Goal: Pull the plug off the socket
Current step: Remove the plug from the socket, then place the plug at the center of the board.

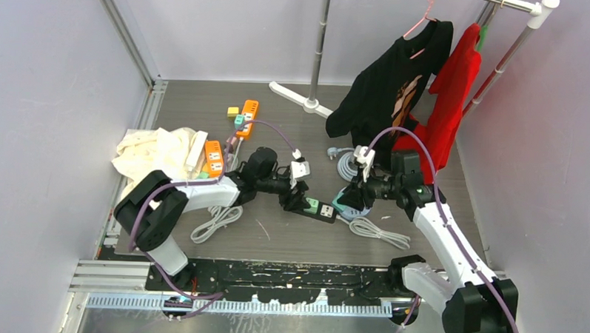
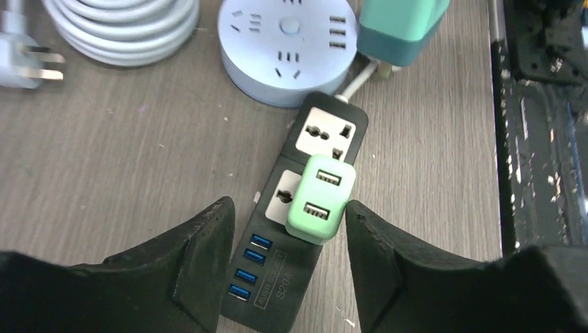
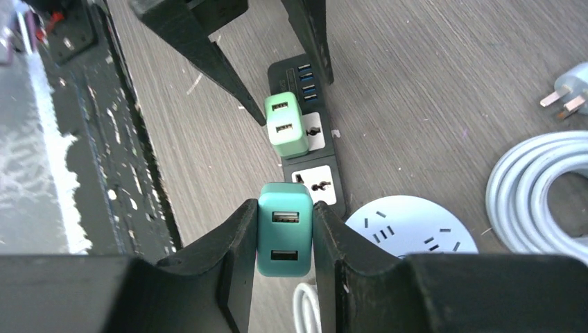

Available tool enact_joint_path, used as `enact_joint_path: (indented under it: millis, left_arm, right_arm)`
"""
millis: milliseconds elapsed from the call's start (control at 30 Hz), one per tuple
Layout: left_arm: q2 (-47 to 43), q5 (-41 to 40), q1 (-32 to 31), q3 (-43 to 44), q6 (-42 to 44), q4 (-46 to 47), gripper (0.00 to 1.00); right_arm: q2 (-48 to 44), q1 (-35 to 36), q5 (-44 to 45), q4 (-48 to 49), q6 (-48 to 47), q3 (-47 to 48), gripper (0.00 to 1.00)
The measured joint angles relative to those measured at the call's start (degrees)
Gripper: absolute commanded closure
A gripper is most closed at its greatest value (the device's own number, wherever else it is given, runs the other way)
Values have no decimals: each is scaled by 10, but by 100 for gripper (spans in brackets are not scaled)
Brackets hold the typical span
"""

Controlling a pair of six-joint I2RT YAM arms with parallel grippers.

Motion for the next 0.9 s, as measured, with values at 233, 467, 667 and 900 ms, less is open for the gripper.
enact_joint_path:
  millis: [233, 467, 667, 900]
  left_arm:
    - [-80, -43, 1, -14, -65, 35, 19]
    - [-167, -82, 10, 7, -193, 27, 0]
    - [-193, -107, 37, 34, -331, 23, 0]
    - [-188, -103, 97, 23, -543, 98, 2]
  right_arm:
    - [-8, -51, -55, 66, 168, -14, 99]
    - [-5, -75, -98, 158, 347, -33, 95]
    - [14, -79, -116, 235, 477, -39, 93]
    - [86, -83, -132, 271, 597, -20, 94]
